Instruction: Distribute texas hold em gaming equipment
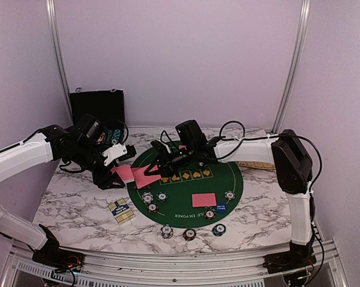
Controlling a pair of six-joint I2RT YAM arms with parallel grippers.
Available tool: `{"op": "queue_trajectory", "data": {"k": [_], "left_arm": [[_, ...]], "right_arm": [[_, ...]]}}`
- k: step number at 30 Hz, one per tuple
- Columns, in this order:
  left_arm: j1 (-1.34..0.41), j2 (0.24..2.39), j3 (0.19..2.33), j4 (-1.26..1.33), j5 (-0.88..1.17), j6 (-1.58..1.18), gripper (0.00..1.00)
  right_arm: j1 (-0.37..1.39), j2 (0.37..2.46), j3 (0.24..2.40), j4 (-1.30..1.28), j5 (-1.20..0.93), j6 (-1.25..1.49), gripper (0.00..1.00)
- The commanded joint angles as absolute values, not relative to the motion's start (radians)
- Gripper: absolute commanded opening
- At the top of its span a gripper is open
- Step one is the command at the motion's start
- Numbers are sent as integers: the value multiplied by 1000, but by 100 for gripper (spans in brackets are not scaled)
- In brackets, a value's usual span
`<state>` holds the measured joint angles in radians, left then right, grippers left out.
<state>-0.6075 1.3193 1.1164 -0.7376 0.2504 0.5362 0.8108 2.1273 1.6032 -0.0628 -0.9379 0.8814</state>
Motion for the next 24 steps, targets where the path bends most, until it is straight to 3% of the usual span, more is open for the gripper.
{"op": "queue_trajectory", "data": {"k": [1,6,19,24], "left_arm": [[-600,1293,1127,-722,253,546,0],[-600,1291,1127,-722,253,545,0],[-600,1282,1119,-721,258,540,0],[-600,1284,1118,-722,261,540,0]], "right_arm": [[790,2084,1609,-99,-948,845,6],[758,2127,1645,-106,-932,839,5],[735,2493,2093,-246,-809,765,2],[731,2607,2184,-169,-795,825,2]]}}
